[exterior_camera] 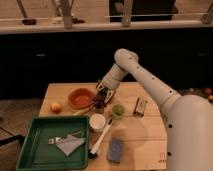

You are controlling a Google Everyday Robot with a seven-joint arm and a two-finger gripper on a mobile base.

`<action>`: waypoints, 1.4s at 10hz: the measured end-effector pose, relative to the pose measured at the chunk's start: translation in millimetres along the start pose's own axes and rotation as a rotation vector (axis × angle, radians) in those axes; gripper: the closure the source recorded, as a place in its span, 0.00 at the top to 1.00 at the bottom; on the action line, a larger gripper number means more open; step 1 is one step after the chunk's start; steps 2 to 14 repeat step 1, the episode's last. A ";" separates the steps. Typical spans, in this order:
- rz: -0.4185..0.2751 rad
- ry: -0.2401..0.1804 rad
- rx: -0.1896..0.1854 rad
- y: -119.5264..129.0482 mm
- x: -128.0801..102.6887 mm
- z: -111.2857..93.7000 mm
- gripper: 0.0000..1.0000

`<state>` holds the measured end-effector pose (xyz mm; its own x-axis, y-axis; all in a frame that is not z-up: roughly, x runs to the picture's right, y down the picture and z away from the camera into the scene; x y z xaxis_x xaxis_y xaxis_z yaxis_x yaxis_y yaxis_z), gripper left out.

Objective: Place grapes in metal cup

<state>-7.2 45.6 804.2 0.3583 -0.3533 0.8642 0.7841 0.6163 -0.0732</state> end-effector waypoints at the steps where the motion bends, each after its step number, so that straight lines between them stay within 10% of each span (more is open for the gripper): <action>1: 0.003 0.006 0.006 1.2 2.0 -1.0 0.80; 14: 0.003 0.006 0.006 1.2 2.0 -1.0 0.80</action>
